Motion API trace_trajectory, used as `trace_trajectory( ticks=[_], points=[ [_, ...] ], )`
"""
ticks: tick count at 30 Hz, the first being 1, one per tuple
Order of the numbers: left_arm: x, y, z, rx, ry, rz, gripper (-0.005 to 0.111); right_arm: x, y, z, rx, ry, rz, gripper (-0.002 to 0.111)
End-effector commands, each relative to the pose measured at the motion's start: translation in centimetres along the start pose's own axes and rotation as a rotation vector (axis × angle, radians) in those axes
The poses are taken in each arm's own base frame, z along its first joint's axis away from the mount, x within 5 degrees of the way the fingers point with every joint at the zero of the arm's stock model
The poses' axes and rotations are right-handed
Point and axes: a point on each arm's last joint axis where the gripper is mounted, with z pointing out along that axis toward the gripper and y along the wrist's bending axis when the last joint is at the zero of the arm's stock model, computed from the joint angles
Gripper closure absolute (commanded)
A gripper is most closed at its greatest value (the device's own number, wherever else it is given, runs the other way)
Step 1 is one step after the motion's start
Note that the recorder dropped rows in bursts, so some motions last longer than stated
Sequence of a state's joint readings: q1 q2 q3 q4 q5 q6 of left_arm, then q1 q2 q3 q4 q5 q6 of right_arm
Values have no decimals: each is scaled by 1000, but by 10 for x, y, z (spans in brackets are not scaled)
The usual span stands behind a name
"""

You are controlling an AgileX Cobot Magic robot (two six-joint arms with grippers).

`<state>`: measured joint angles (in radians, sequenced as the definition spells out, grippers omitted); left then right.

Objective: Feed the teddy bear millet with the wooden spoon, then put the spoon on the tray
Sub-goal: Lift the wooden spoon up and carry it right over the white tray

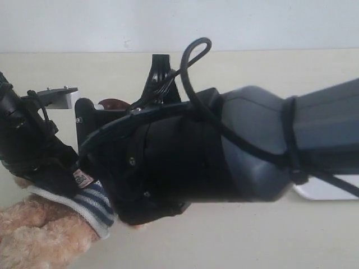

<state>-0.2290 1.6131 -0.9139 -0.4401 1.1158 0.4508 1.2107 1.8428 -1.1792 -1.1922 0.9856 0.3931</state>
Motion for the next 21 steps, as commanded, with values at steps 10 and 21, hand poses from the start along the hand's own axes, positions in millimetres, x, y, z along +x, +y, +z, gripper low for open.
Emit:
trace_trajectory(
  ticks=[10, 21],
  points=[
    [-2, -1, -1, 2, -23, -21, 103, 34, -27, 22, -87, 144, 186, 109],
    [-7, 4, -1, -49, -73, -79, 103, 93, -75, 33, -196, 223, 491, 109]
  ],
)
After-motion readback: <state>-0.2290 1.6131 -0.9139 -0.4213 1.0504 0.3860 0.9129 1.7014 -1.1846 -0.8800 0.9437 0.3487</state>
